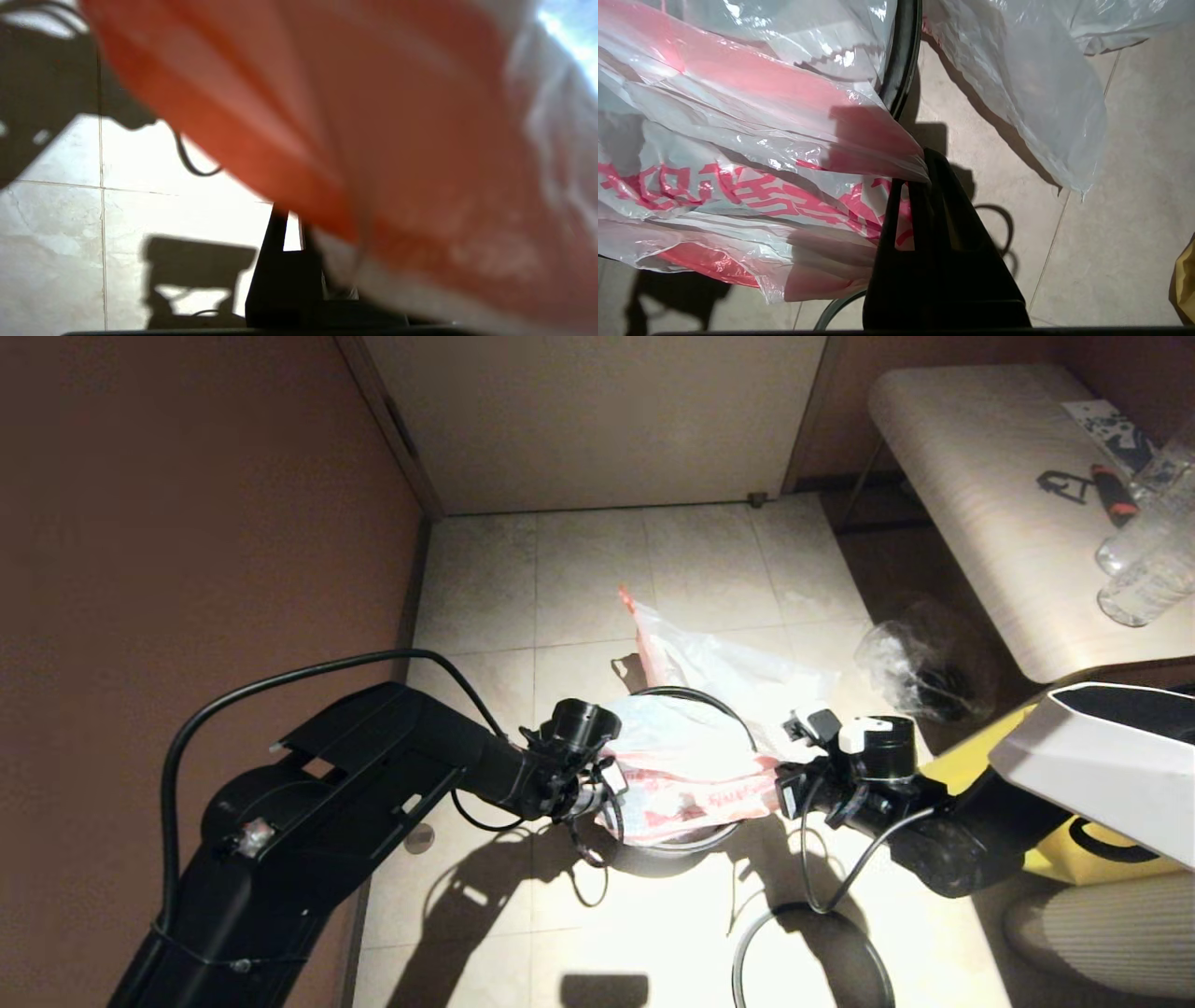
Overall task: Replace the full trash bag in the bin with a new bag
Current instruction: Put the new garbage bag on the trash can
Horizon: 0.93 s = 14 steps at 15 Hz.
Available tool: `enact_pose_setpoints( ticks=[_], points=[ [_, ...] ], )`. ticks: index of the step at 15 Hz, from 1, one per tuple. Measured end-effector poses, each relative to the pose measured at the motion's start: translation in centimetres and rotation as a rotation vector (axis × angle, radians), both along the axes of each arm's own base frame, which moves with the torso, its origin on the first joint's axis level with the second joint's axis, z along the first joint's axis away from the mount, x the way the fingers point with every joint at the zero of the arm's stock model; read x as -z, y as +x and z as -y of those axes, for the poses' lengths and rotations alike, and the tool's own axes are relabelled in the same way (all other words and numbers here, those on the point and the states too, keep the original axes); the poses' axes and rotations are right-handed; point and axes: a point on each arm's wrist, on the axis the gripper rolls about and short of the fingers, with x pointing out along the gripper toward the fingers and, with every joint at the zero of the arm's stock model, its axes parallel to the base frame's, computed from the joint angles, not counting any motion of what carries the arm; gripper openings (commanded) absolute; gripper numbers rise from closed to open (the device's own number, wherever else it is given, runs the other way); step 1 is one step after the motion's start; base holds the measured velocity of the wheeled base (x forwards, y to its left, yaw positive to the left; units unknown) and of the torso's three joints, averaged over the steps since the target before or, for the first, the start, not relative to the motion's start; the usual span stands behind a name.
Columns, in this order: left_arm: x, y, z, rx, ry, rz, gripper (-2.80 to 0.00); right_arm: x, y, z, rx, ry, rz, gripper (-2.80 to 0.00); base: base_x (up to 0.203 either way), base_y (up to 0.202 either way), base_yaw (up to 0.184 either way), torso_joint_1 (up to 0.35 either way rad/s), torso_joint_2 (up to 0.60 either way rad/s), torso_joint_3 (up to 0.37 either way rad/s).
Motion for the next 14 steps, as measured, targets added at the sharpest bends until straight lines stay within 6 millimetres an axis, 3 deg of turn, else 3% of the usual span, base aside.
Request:
enact_pose_setpoints(
  ticks=[7, 12, 14],
  points=[
    [0.0, 0.1, -0.1, -0.007, -0.005, 0.000, -2.80, 5.4, 0.7, -0.8, -0.011, -0.031, -0.100, -2.80, 0.000, 0.000, 0.000, 0.000, 0.00, 0.000],
    [-0.1, 0.1, -0.1, -0.008, -0.008, -0.001, -2.80, 5.4, 3.0, -2.1, -0.016, -0.008, -0.034, -2.80, 0.000, 0.000, 0.000, 0.000, 0.00, 0.000],
    [0.0, 0.1, -0.1, -0.005, -0.010, -0.004, -2.80, 5.1, 2.9, -2.2, 0.000, 0.018, -0.039, -2.80, 0.000, 0.000, 0.000, 0.000, 0.00, 0.000]
  ],
)
